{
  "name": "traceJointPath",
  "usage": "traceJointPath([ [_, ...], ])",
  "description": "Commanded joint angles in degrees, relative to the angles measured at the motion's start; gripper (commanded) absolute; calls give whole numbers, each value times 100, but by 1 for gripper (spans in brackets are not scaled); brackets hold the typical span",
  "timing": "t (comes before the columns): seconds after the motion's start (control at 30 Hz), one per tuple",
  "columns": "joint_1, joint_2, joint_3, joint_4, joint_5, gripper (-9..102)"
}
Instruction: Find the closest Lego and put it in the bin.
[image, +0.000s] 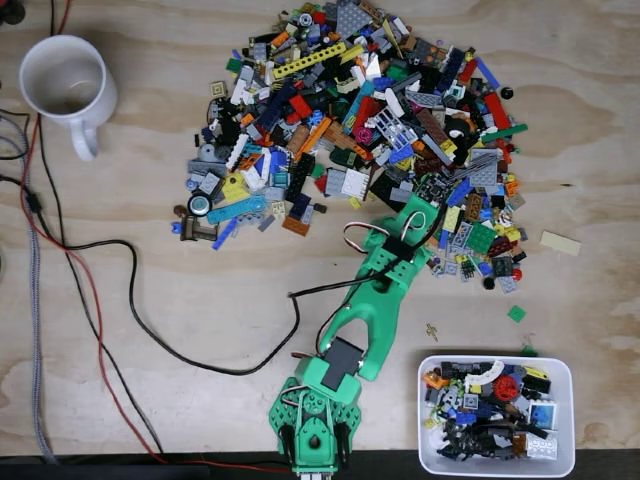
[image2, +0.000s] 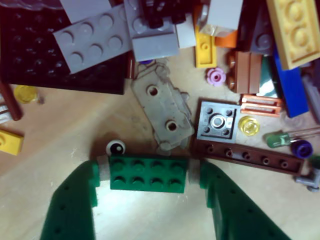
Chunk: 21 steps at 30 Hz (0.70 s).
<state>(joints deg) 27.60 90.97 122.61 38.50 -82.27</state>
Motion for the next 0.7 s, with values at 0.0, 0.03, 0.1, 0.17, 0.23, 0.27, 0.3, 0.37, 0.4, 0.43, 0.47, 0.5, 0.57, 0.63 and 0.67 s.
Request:
traceJointPath([
  [0.0,53,53,-387,79,-44,15],
  [0.03,53,53,-387,105,-62,14],
  [0.1,53,62,-387,141,-79,12],
  [0.17,18,88,-404,220,-62,12],
  [0.23,-9,132,-422,308,-70,11],
  [0.27,-26,176,-422,299,-35,11],
  [0.3,-44,220,-492,325,-9,12],
  [0.37,-70,272,-800,519,97,12],
  [0.4,-79,281,-1046,694,141,12],
  [0.43,-88,308,-1283,853,185,12],
  [0.47,-88,369,-1494,984,202,12],
  [0.5,-62,422,-1731,1143,211,12],
  [0.57,70,483,-2241,1503,264,13],
  [0.63,316,712,-2479,1784,272,13],
  [0.67,483,888,-2505,1898,272,13],
])
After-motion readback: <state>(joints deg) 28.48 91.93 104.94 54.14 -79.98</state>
